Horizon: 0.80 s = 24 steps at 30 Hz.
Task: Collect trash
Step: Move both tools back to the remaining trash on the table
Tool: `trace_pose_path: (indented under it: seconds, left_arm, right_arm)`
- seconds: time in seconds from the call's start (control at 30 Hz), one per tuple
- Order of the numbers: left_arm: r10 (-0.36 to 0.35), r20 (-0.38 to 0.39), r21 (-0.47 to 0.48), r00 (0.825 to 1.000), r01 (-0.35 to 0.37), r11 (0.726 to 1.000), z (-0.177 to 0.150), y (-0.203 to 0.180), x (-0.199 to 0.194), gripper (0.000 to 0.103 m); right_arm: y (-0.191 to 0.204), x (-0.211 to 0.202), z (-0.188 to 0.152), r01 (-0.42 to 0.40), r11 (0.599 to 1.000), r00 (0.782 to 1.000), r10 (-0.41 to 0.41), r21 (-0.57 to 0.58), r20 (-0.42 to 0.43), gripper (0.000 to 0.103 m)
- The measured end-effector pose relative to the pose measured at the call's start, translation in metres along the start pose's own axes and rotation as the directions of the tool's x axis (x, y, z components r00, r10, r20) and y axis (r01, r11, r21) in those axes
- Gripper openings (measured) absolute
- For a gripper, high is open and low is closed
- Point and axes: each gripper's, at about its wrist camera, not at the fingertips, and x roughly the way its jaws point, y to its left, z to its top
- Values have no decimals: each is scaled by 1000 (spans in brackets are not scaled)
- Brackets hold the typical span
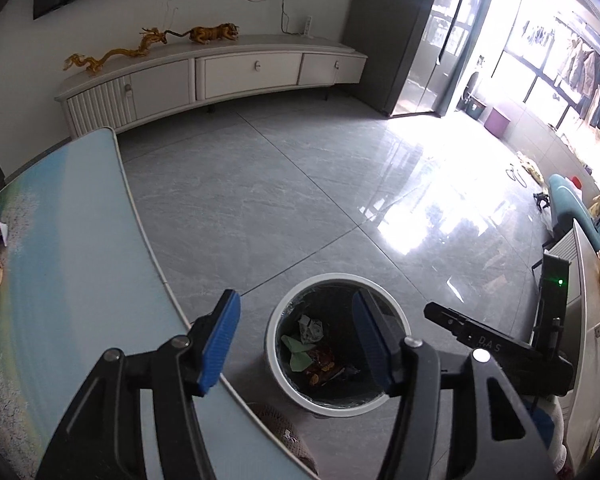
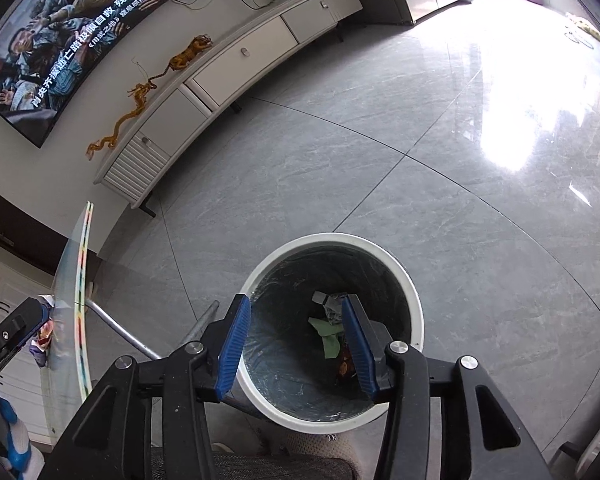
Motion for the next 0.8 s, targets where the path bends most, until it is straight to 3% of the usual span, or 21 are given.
trace_pose_path:
  seconds: [0.33, 0.8]
  left_arm:
    - [90, 165, -114, 982, -72, 991, -8, 59, -83, 62]
    - [153, 299, -272, 942, -69, 960, -26, 137, -159, 64]
  right_arm:
    - [74, -33, 1, -52, 990, 996, 61, -134, 61, 47]
    - [179, -59, -14, -91, 939, 988, 126, -331, 86, 48]
